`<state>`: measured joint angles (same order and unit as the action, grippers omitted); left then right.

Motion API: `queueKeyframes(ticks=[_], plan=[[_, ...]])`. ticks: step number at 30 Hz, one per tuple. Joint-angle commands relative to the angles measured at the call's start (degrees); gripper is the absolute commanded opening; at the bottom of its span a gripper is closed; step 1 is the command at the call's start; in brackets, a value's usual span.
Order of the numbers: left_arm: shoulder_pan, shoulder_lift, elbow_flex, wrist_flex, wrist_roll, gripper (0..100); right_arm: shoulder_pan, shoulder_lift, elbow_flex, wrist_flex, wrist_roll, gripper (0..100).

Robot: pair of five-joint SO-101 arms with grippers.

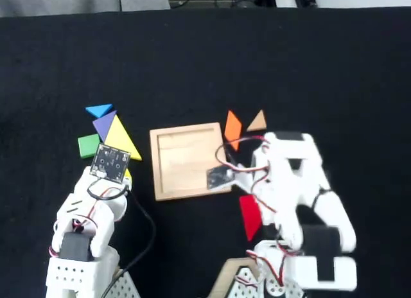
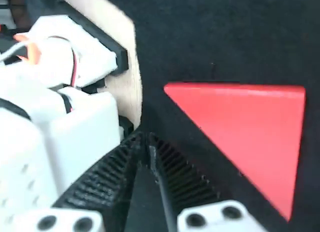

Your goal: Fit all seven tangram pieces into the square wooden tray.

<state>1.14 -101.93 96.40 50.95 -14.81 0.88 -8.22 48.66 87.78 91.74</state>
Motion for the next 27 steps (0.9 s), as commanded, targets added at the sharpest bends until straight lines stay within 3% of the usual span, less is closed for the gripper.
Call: queueKeyframes(ticks=[1, 7, 16, 19, 25, 27], plan=[[0.57, 0.18, 1.10, 0.44, -0.18, 3, -3.87, 2.24, -3.21, -2.90, -1.49, 1.0], [0.57, 0.18, 1.10, 0.44, -0.18, 3, -6.33, 6.29, -8.84, -11.87, -16.00, 1.1], [0.57, 0.18, 1.10, 0.44, -0.18, 3, -6.15, 5.67, -19.74, -12.48, -33.93, 1.1], [0.57, 0.18, 1.10, 0.53, -0.18, 3, -7.47, 2.59, -16.92, -8.44, -29.01, 1.1], [0.57, 0.18, 1.10, 0.53, -0.18, 3, -8.79, -4.18, -6.46, 2.64, -5.89, 1.1], [0.57, 0.18, 1.10, 0.53, -0.18, 3, -8.35, -4.35, -4.97, 2.81, -4.48, 1.1]])
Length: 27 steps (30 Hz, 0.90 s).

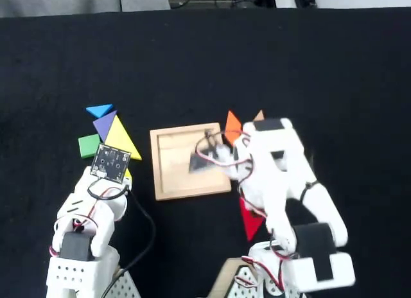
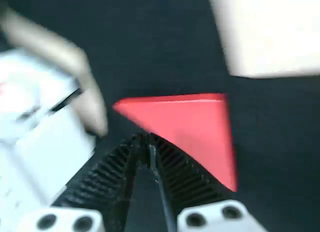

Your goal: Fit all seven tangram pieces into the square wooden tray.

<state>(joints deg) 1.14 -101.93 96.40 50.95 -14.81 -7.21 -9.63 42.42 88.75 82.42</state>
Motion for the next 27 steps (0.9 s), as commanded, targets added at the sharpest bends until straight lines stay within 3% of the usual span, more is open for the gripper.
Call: queueKeyframes(ticks=[1, 12, 21, 27], plan=[[0.57, 0.18, 1.10, 0.53, -0.18, 3, -0.18, -2.77, 1.63, 1.85, 4.92, 1.1], [0.57, 0.26, 1.10, 0.53, -0.18, 3, -0.44, 17.36, 4.00, -6.24, 4.92, 1.0], [0.57, 0.26, 1.10, 0.53, -0.18, 3, -0.53, 13.41, 6.02, -9.32, 4.57, 1.1], [0.57, 0.26, 1.10, 0.53, -0.18, 3, -2.02, 17.98, 5.23, -15.03, -3.60, 1.1]])
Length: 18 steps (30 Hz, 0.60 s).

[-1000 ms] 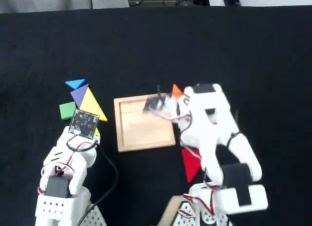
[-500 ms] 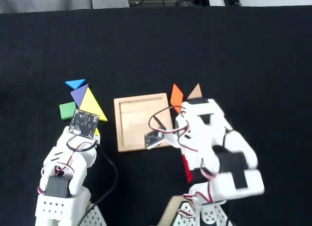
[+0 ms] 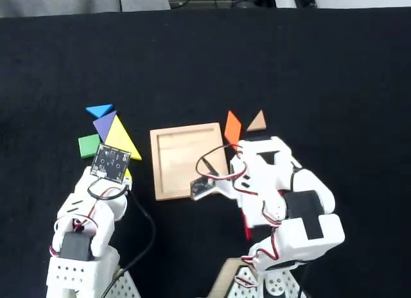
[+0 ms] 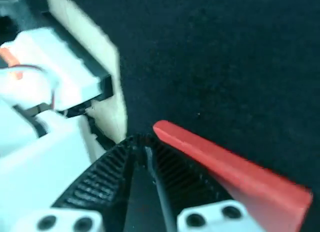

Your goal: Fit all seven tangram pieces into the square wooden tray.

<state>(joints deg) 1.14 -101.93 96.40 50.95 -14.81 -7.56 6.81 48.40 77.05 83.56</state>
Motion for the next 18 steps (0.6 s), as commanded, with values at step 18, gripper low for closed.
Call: queueKeyframes(ticks=[18], plan=[[0.57, 0.26, 1.10, 0.53, -0.18, 3, 0.62, -2.15, -15.43, -13.80, -26.90, 1.1]])
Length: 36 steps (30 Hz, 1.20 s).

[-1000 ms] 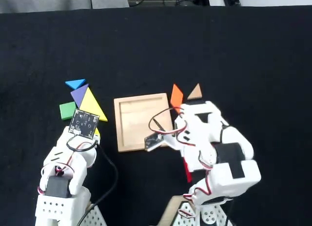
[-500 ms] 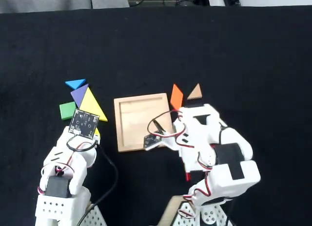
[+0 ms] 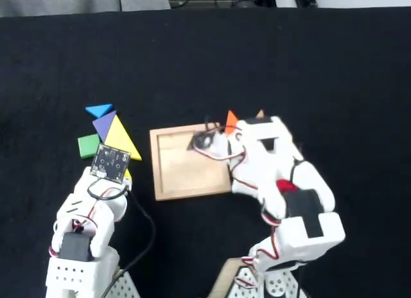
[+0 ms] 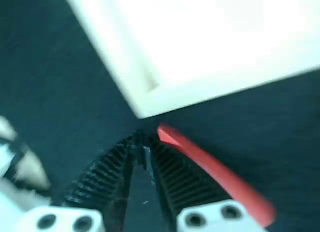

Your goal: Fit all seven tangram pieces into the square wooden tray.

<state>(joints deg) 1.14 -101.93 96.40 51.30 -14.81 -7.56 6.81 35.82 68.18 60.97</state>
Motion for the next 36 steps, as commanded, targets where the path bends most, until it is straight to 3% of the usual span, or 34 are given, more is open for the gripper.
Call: queueKeyframes(ticks=[1, 6, 13, 18, 25, 28, 32, 36], plan=[[0.57, 0.26, 1.10, 0.18, -0.18, 3, 0.88, -2.33, -2.86, -6.77, -6.15, 1.1], [0.57, 0.26, 1.10, 0.18, -0.18, 3, 0.88, -6.02, -3.30, -7.56, -11.52, 1.1], [0.48, 0.26, 1.10, 0.18, -0.18, 3, 1.05, -24.22, -6.11, 3.60, -12.04, 1.1], [0.48, 0.26, 1.10, 0.18, -0.18, 3, 8.26, -33.45, -4.09, 4.22, -12.04, 1.1], [0.48, 0.26, 1.10, 0.18, -0.18, 3, 23.21, -23.43, -4.18, 4.04, -9.93, 1.1], [0.48, 0.26, 1.10, 0.18, -0.18, 3, 24.00, -17.98, -5.05, 4.48, -5.01, 1.1], [0.48, 0.26, 1.10, 0.18, -0.18, 3, 23.65, -16.84, -4.79, 4.48, -6.15, 2.5], [0.48, 0.26, 1.10, 1.05, -0.18, 3, 21.36, -20.09, 0.57, 6.68, -1.05, 16.7]])
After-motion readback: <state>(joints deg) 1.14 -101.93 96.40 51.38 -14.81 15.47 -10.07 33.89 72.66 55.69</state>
